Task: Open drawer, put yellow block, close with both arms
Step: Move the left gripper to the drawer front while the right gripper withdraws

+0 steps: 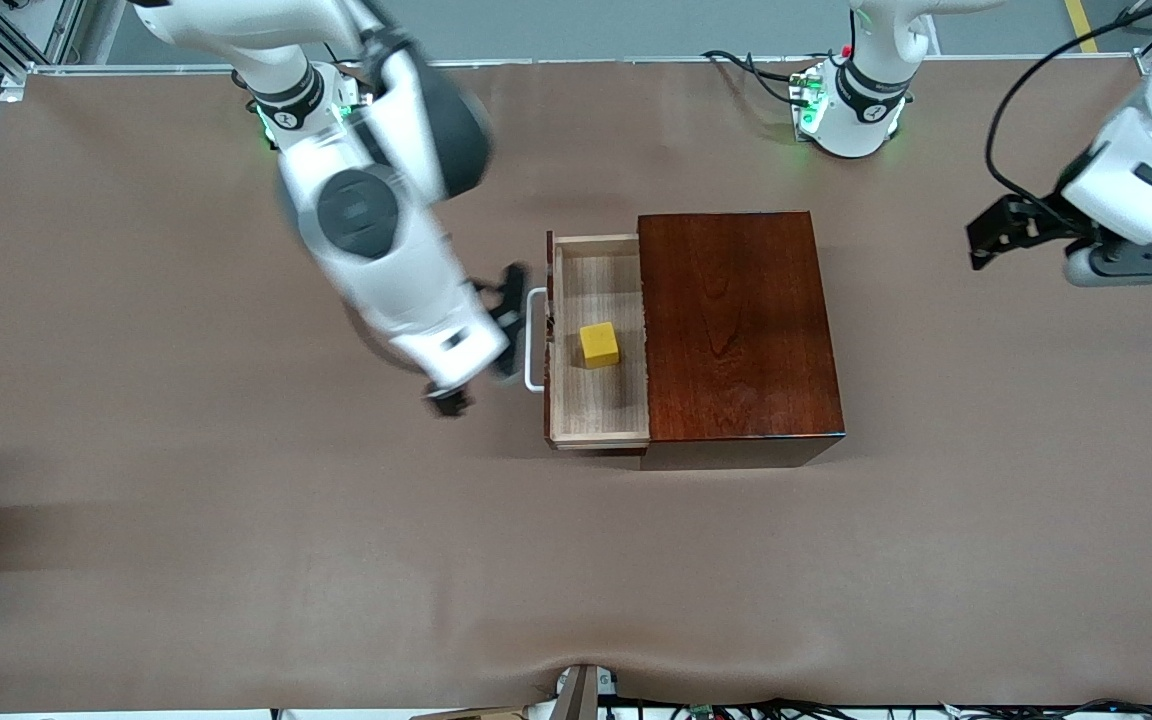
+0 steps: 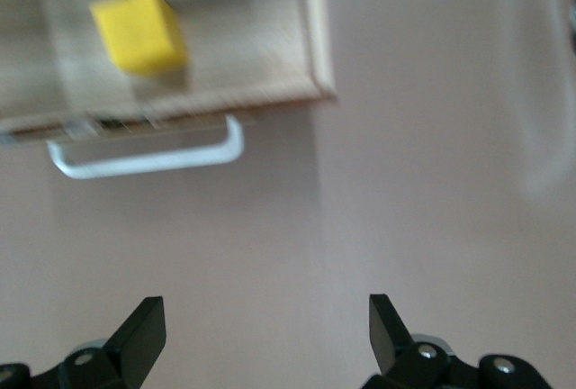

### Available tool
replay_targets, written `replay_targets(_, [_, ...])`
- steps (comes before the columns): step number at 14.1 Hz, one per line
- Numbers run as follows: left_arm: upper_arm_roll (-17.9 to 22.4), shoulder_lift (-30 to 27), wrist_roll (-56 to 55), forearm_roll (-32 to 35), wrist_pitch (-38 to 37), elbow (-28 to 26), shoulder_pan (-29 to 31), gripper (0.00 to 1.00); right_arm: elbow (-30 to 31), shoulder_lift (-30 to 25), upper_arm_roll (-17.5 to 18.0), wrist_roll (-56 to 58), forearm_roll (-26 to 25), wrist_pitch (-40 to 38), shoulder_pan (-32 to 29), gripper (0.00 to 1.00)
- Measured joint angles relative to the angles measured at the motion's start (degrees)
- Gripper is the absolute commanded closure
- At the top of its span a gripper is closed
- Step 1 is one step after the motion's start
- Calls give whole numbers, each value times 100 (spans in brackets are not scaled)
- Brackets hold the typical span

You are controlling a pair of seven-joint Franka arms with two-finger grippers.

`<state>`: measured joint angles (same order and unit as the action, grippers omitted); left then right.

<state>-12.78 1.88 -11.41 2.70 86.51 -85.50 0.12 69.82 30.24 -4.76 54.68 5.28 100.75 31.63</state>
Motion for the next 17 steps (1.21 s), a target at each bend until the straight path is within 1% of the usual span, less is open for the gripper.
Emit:
replay_targets(1, [-151,57,-267,-8,4,64,-108,0,79,-53,-7,-2,0,-1,-237,0])
replay_targets(3, [-429,345,-1247,-11,50,305,-514,0,241,-201,-27,-124,0,-12,-643,0])
replay_targets(4, [-502,582,-1792,-11,106,479,-804,0,333,-308,-35,-267,0,-32,-797,0])
replay_targets(6, [-518,1153,-2912,-10,366,829,-1484,0,565,-597,-50,-627,-2,-124,-1068,0])
replay_targets(10, [-462,2200,-5158,-5,1720,1115,-2623,0,993,-1192,-88,-1342,-3,-296,-1645,0])
replay_targets(11, [-357,2459,-5622,31,1971,1230,-2933,0,1092,-1333,-93,-1507,-3,-316,-1784,0])
replay_targets(12, [-102,2712,-6011,91,2145,1384,-3340,0,1210,-1481,-98,-1694,-3,-343,-1905,0])
replay_targets(15, [1141,3388,-6872,121,2477,1910,-4831,0,1689,-1950,-114,-2243,-4,-376,-2193,0])
replay_targets(16, [1407,3593,-7160,123,2552,2087,-5205,0,1857,-2099,-117,-2445,-4,-379,-2270,0])
replay_targets(17, [1531,3769,-7433,128,2651,2226,-5440,0,2006,-2237,-116,-2688,-4,-387,-2337,0])
